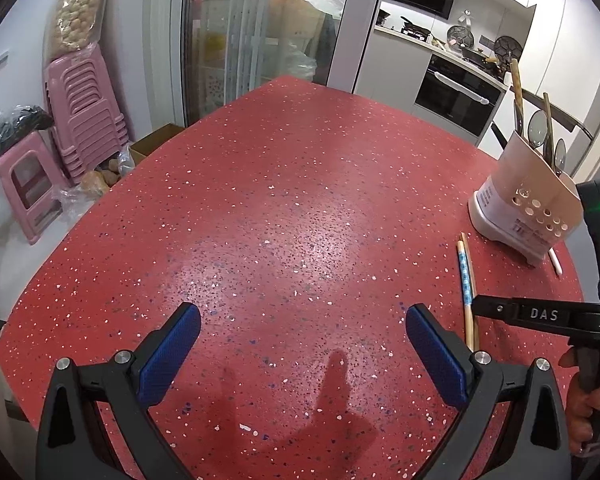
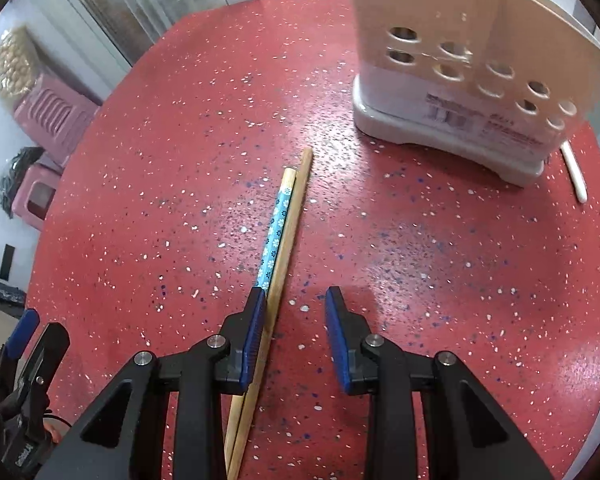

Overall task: Organize utensils
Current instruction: 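Position the open right tool over the blue-patterned and plain chopsticks, then grasp the plain wooden chopstick with the right tool while the left tool grasps the blue-patterned chopstick, then lift both held chopsticks upright and carry them above the beige holder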

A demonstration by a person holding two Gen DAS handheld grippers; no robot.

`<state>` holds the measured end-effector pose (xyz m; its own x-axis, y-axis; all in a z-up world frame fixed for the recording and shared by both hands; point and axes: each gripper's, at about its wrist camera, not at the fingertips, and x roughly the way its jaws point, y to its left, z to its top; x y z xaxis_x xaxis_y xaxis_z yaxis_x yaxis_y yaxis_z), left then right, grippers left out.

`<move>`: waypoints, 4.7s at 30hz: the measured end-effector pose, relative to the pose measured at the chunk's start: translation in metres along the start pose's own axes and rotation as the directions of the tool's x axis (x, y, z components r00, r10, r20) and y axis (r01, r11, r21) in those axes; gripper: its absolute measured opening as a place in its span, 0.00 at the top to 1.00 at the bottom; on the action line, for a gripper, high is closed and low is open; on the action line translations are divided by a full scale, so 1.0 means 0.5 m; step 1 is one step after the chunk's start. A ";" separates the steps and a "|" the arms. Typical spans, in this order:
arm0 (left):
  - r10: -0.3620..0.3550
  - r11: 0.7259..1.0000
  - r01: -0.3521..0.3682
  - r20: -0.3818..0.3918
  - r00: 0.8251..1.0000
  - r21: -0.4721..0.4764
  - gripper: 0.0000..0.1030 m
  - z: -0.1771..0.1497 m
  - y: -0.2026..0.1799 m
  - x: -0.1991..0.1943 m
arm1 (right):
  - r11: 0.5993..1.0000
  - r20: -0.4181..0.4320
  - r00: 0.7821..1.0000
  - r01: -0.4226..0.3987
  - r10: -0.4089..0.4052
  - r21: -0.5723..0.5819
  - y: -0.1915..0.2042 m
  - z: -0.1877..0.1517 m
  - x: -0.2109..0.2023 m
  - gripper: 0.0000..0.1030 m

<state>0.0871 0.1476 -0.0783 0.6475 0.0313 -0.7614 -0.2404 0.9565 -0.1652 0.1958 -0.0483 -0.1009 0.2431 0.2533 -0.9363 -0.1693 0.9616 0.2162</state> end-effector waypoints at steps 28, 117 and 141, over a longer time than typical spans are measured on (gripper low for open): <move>-0.022 0.999 0.024 -0.035 0.999 0.043 0.00 -0.006 -0.040 0.013 | 0.996 0.013 0.999 -0.042 0.043 -0.075 -0.018 -0.030 -0.024 0.99; -0.165 0.983 0.169 -0.058 0.984 0.066 0.69 0.041 -0.175 -0.024 | 0.961 0.185 0.949 -0.231 0.257 -0.153 -0.148 -0.105 -0.229 0.94; -0.388 0.919 0.354 0.230 0.893 0.175 0.69 0.269 -0.351 -0.155 | 0.977 0.531 0.822 -0.148 0.207 -0.153 -0.256 0.004 -0.518 0.94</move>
<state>0.1763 0.0162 0.0940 0.8374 -0.2763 -0.4716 0.1349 0.9406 -0.3115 0.1567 -0.2369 0.1143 0.6718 0.4639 -0.5775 -0.3472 0.8859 0.3078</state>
